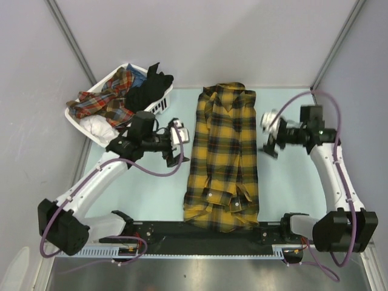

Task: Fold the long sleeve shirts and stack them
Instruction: Fold the shirt

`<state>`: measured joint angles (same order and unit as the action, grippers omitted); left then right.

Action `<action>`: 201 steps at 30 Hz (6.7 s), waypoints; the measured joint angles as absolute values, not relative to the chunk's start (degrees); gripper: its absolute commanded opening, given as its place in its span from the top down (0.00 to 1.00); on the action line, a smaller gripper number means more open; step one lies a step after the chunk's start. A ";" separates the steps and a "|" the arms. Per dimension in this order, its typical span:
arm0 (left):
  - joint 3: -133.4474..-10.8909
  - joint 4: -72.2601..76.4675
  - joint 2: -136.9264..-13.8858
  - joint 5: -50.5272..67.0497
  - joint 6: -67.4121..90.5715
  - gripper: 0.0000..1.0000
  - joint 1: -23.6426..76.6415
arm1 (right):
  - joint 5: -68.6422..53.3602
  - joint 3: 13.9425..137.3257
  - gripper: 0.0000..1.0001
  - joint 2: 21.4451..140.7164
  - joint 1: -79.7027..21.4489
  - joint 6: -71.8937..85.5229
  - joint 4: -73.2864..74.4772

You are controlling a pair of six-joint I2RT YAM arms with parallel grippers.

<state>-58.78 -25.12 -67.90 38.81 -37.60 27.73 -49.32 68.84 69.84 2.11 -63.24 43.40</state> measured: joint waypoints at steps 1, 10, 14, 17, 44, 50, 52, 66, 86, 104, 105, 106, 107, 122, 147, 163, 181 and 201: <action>-59.29 -27.24 -68.79 39.48 -41.12 0.01 28.36 | -49.56 65.54 0.04 68.53 1.19 -70.22 48.42; -43.35 -40.05 -72.34 37.93 -63.40 0.01 36.82 | -43.42 42.04 0.02 62.67 -5.08 -106.41 73.56; -40.03 -40.95 -72.34 37.47 -68.66 0.01 39.42 | -42.24 38.39 0.02 62.28 -8.64 -109.97 74.08; -38.15 -38.68 -71.66 36.56 -71.20 0.01 41.04 | -41.30 35.33 0.02 62.26 -11.22 -111.24 72.58; -34.70 -27.68 -74.98 32.27 -76.07 0.97 54.50 | -39.62 22.61 1.00 54.59 -22.55 -107.66 47.20; -35.59 -28.45 -70.06 33.82 -72.27 1.00 54.54 | -40.01 23.18 1.00 46.52 -22.55 -102.83 48.66; -35.62 -28.42 -68.18 34.13 -70.96 1.00 54.52 | -40.42 23.75 1.00 44.36 -22.52 -101.41 49.19; -51.83 -33.89 -76.75 42.15 -67.22 1.00 39.55 | -47.48 41.52 1.00 57.58 -10.00 -88.95 46.78; -115.98 -41.87 -134.41 38.89 -46.68 0.97 22.15 | -43.77 81.32 1.00 114.13 -2.48 -68.07 30.30; -121.91 -45.04 -138.23 28.73 -44.51 0.91 25.71 | -36.36 87.11 0.31 117.69 -2.44 -49.41 32.34; -121.91 -45.19 -138.28 28.49 -44.38 0.91 25.69 | -35.83 88.40 0.29 118.39 -2.33 -47.44 32.84; -121.91 -45.34 -138.30 28.18 -44.27 0.91 25.69 | -35.24 90.02 0.29 119.00 -2.09 -45.01 33.89; -121.91 -45.43 -138.32 27.90 -43.99 0.91 25.69 | -34.76 91.55 0.28 119.35 -1.63 -42.57 35.07; -122.10 -45.54 -138.34 26.44 -41.78 0.59 25.65 | -48.88 90.24 0.60 107.87 -2.57 -10.17 36.97; -84.75 -21.71 -109.60 62.72 7.14 0.14 25.91 | -64.18 66.39 0.59 104.07 -8.95 13.67 15.55; -73.93 -0.80 -124.66 65.30 26.72 0.00 21.30 | -68.75 53.71 0.47 115.81 0.08 22.06 3.25; -73.08 0.30 -119.77 63.09 20.51 0.00 31.51 | -67.85 52.01 0.00 107.39 -10.41 29.56 -9.58; -61.60 0.60 -109.71 59.68 23.29 0.01 19.81 | -71.35 53.71 0.00 108.31 4.47 16.56 12.51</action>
<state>-61.60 0.60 -109.71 59.68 23.29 19.81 -71.35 53.71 108.31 4.47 16.56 12.51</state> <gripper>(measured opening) 0.993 0.994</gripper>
